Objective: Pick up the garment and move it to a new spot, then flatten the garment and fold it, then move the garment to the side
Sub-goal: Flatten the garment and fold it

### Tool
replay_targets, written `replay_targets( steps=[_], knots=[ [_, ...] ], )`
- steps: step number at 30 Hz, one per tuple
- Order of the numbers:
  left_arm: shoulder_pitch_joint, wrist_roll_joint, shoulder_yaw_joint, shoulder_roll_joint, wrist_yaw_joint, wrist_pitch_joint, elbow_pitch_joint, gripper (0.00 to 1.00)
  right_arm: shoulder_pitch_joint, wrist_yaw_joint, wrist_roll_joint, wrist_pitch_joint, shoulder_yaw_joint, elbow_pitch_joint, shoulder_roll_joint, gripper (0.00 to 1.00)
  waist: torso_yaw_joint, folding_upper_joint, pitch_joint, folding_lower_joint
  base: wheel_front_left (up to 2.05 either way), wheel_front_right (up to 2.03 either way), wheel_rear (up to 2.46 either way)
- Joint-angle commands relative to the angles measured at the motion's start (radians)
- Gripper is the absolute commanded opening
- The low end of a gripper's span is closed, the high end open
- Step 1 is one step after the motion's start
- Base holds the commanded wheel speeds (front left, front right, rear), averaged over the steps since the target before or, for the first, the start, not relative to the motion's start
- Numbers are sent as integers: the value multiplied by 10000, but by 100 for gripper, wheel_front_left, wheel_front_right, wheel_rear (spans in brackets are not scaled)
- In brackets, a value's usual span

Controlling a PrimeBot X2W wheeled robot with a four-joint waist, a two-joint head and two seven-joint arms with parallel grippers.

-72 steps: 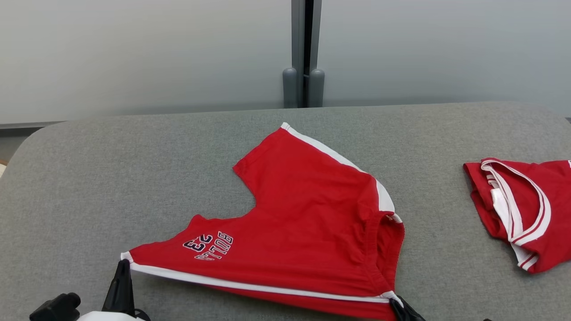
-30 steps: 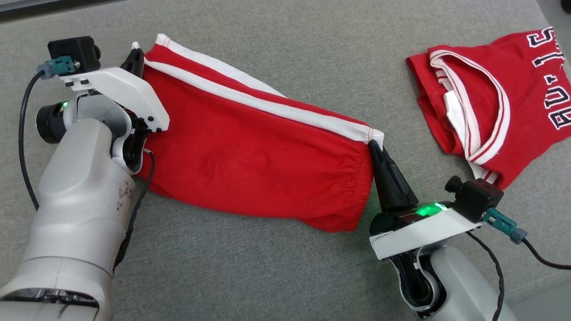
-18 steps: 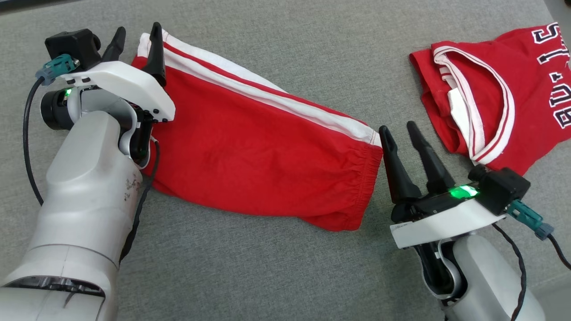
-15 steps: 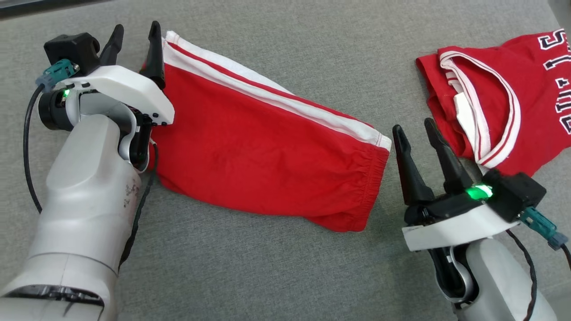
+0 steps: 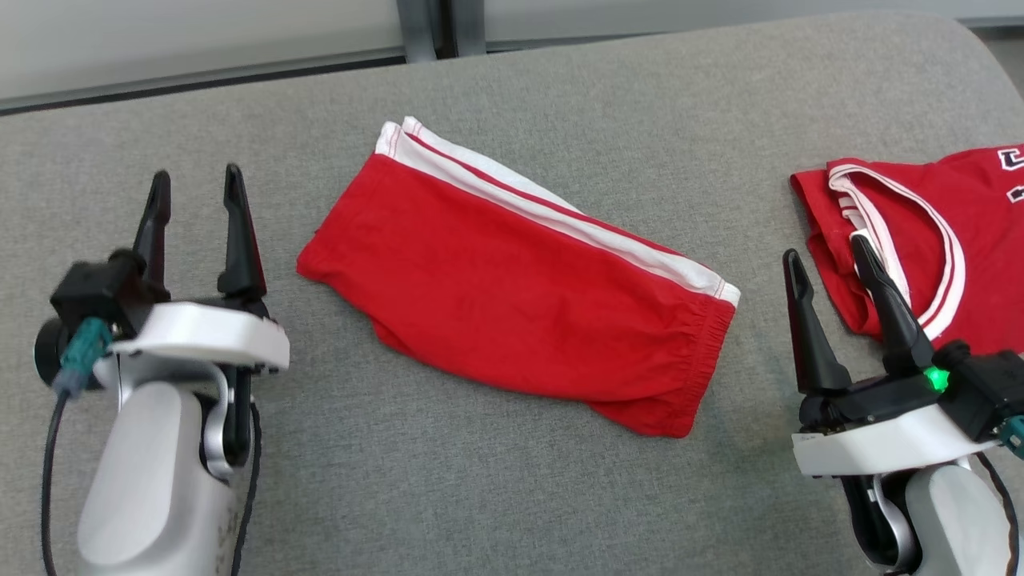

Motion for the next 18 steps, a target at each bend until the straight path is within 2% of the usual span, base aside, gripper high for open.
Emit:
replay_targets(
  steps=[1,10,18],
  knots=[
    [491,132,47,17,44,-9,-393,100,195,-1,-95,93,-90,-36,-74,100,259,0,-438,0,0,0,0],
    [3182,238,-68,164,40,206,-2030,100,1126,-1,-290,572,-523,-213,-40,100,635,0,-1338,0,0,0,0],
    [4342,353,-233,319,269,892,-2993,100,1788,-1,-331,1038,-705,-469,64,100,738,0,-1798,0,0,0,0]
  ],
)
